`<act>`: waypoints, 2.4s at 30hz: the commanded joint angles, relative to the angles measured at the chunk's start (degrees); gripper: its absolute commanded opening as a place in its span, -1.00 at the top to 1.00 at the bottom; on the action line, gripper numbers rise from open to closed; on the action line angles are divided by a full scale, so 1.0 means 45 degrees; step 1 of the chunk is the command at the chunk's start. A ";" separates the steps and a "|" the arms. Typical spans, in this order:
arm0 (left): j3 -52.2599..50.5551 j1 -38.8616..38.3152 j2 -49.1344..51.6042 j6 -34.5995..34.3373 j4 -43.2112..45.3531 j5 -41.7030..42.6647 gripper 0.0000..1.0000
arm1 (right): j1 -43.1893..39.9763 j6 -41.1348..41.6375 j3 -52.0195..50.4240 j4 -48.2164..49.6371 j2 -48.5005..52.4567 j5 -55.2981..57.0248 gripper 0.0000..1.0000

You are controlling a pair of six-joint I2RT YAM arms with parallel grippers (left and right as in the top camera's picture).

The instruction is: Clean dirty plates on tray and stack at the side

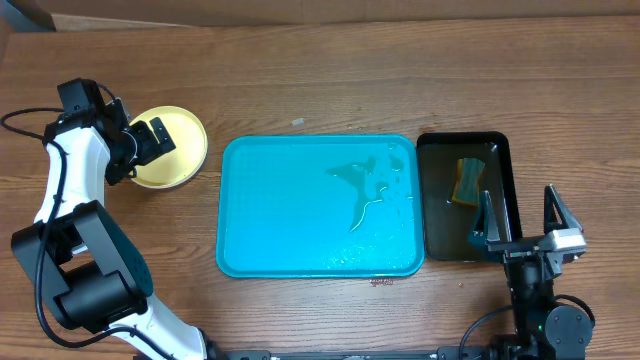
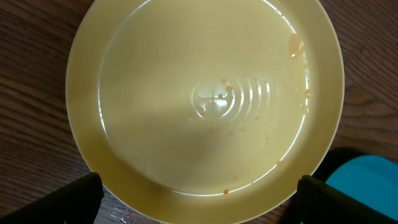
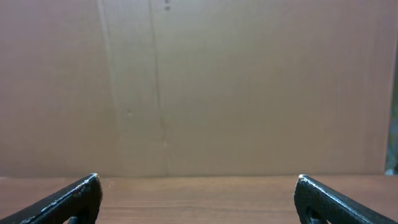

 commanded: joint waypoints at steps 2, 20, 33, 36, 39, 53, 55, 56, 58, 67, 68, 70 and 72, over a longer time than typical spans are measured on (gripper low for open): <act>0.0063 0.0053 0.0000 0.0146 0.0005 -0.0034 -1.00 | -0.0204 0.0257 -0.0597 0.0131 -0.0287 -0.0151 -1.00; 0.0058 0.0058 0.0000 0.0151 0.0005 -0.0034 -0.99 | -0.0189 0.0393 -0.0627 -0.3215 -0.0287 -0.0170 -1.00; 0.0063 0.0058 0.0000 0.0151 0.0010 -0.0034 -1.00 | -0.0170 -0.0097 -0.0627 -0.3215 -0.0287 -0.0146 -1.00; 0.0063 0.0058 0.0000 0.0151 0.0005 -0.0034 -0.99 | -0.0170 -0.0097 -0.0622 -0.3215 -0.0282 -0.0146 -1.00; 0.0063 0.0058 0.0000 0.0151 0.0005 -0.0034 -1.00 | -0.0170 -0.0097 -0.0622 -0.3215 -0.0277 -0.0146 -1.00; 0.0058 0.0058 0.0000 0.0151 0.0005 -0.0034 -1.00 | -0.0170 -0.0097 -0.0622 -0.3215 -0.0277 -0.0146 -1.00; 0.0058 0.0058 0.0000 0.0151 0.0010 -0.0034 -1.00 | -0.0121 -0.0092 -0.0622 -0.3220 -0.0277 -0.0155 -1.00; 0.0058 0.0058 0.0000 0.0151 0.0010 -0.0034 -0.99 | -0.0063 -0.0092 -0.0622 -0.3215 -0.0277 -0.0146 -1.00; 0.0063 0.0058 0.0000 0.0151 0.0005 -0.0034 -1.00 | -0.0034 -0.0092 -0.0622 -0.3220 -0.0277 -0.0151 -1.00; 0.0058 -0.0384 -0.0083 0.0151 0.0005 -0.0097 -1.00 | -0.0034 -0.0092 -0.0622 -0.3220 -0.0277 -0.0146 -1.00; 0.0058 -0.0588 -0.0180 0.0151 0.0005 -0.0097 -1.00 | -0.0034 -0.0092 -0.0622 -0.3215 -0.0277 -0.0151 -1.00; 0.0058 -0.1171 -0.0539 0.0151 0.0000 -0.0097 -1.00 | -0.0034 -0.0092 -0.0622 -0.3215 -0.0277 -0.0151 -1.00; 0.0058 -0.1870 -0.1107 0.0151 0.0005 -0.0097 -0.99 | -0.0034 -0.0092 -0.0622 -0.3220 -0.0277 -0.0151 -1.00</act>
